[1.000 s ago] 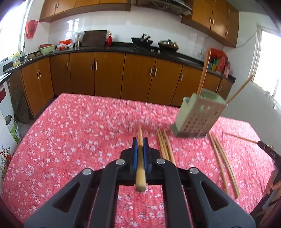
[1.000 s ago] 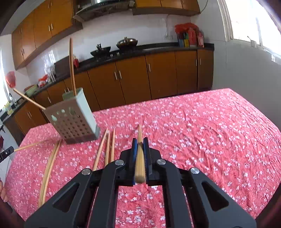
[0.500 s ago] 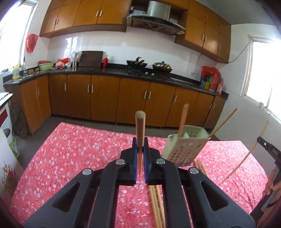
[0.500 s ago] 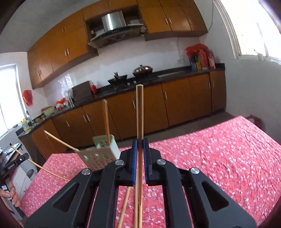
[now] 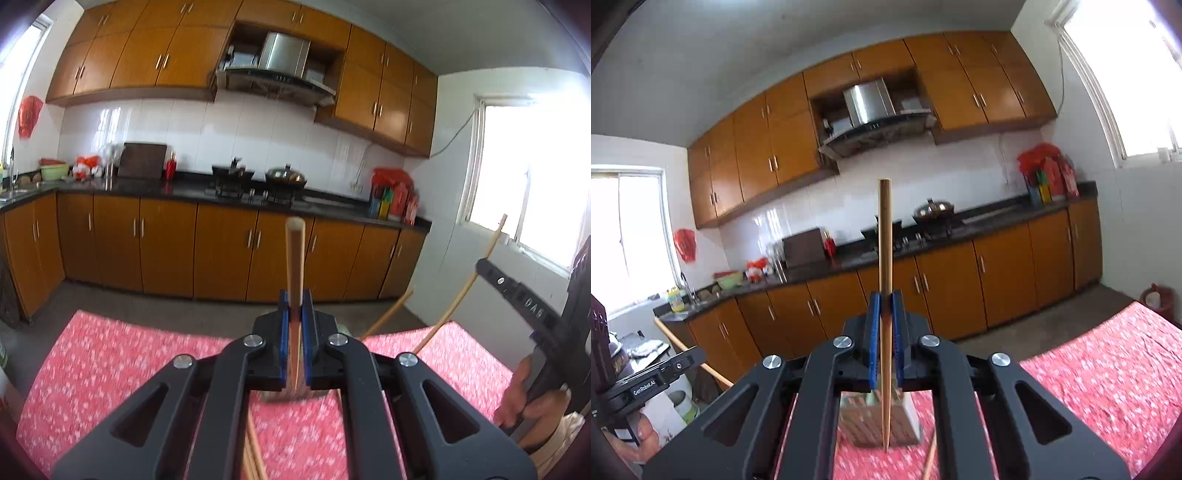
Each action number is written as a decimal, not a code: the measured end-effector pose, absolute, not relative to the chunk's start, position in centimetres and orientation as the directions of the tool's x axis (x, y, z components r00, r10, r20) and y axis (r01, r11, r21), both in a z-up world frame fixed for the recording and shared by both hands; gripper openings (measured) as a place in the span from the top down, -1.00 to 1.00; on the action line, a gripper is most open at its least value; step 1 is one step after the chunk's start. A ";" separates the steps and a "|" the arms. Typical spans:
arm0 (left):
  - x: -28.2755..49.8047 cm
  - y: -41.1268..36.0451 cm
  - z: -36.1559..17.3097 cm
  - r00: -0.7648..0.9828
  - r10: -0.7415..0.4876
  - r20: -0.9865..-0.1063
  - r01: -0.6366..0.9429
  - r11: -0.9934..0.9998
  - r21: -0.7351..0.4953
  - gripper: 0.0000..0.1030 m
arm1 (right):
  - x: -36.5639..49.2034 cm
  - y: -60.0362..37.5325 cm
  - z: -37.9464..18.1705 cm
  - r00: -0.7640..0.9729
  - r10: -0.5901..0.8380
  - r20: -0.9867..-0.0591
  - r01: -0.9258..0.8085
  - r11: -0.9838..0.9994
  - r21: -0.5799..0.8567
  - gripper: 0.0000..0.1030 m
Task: Organize utensils
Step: 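Lift both held chopsticks and carry them above the utensil holder, then open both grippers to release the chopsticks into the holder, then move both grippers back down to the chopsticks on the table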
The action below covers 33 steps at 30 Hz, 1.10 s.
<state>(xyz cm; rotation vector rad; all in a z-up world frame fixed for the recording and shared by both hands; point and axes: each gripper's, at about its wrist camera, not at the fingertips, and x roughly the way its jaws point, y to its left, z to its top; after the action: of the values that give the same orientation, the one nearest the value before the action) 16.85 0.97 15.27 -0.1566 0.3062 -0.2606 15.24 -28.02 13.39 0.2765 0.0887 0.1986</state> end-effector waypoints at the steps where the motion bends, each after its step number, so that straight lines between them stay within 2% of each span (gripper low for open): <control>1: 17.2 0.8 15.7 0.922 -0.278 -0.268 0.231 0.953 -0.194 0.86 | 15.7 -27.6 13.8 0.979 0.201 -0.043 -0.183 0.945 0.272 0.85; 7: 20.3 -0.5 18.1 0.951 -0.237 -0.200 0.201 0.962 -0.185 0.86 | 17.6 -25.8 14.9 0.984 0.174 0.034 -0.176 0.955 0.239 0.85; 11: 22.5 -0.8 17.1 0.956 -0.216 -0.197 0.179 0.965 -0.193 0.86 | 19.3 -25.2 13.8 0.985 0.165 0.056 -0.174 0.958 0.227 0.85; 23: 27.0 -1.8 12.0 0.928 -0.206 -0.309 0.157 0.972 -0.177 0.85 | 23.0 -23.9 9.2 0.977 0.179 -0.118 -0.147 0.961 0.234 0.84; 24: 26.9 -1.7 11.9 0.929 -0.202 -0.311 0.152 0.972 -0.177 0.83 | 23.1 -24.0 9.1 0.975 0.182 -0.127 -0.148 0.960 0.238 0.81; 26: 26.6 -1.3 11.8 0.929 -0.200 -0.312 0.150 0.972 -0.179 0.80 | 22.9 -24.1 9.2 0.975 0.173 -0.140 -0.137 0.962 0.236 0.56; 27: 26.5 -1.2 11.9 0.930 -0.195 -0.311 0.144 0.973 -0.179 0.79 | 22.8 -24.0 9.2 0.976 0.169 -0.140 -0.133 0.962 0.237 0.26; 28: 26.3 -1.0 11.9 0.931 -0.193 -0.309 0.142 0.973 -0.180 0.76 | 22.5 -24.2 9.3 0.978 0.162 -0.134 -0.127 0.963 0.238 0.17; 33: 24.8 0.0 12.6 0.940 -0.171 -0.295 0.118 0.975 -0.190 0.72 | 20.8 -24.7 10.5 0.981 0.152 -0.117 -0.122 0.965 0.233 0.17</control>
<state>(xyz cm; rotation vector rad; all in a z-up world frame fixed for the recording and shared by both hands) 24.82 0.04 12.62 -0.1710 0.3153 -0.1484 20.79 -24.75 10.45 0.2275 0.1348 0.1388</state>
